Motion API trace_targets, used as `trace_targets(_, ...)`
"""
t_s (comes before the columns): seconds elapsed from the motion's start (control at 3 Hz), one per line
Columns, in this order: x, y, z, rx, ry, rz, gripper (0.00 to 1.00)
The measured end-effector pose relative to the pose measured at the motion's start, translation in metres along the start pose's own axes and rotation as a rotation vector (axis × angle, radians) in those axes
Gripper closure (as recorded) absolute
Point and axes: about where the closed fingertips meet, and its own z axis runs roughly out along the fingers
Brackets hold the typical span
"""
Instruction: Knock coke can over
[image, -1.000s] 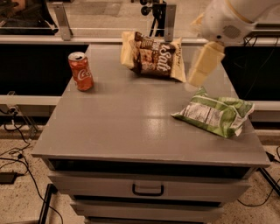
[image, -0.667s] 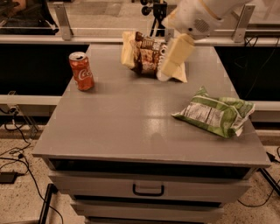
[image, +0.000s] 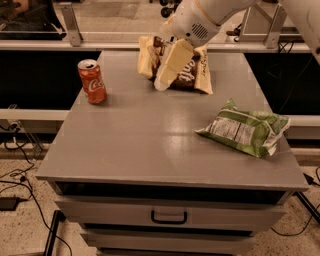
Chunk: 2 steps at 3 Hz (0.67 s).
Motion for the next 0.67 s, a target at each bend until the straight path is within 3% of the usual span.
trace_targets(0.33, -0.005, -0.015, 0.012, 0.030, -0.051, -0.020, 0.00)
trace_targets(0.67, -0.020, -0.050, 0.037, 0.111, -0.196, -0.077, 0.00)
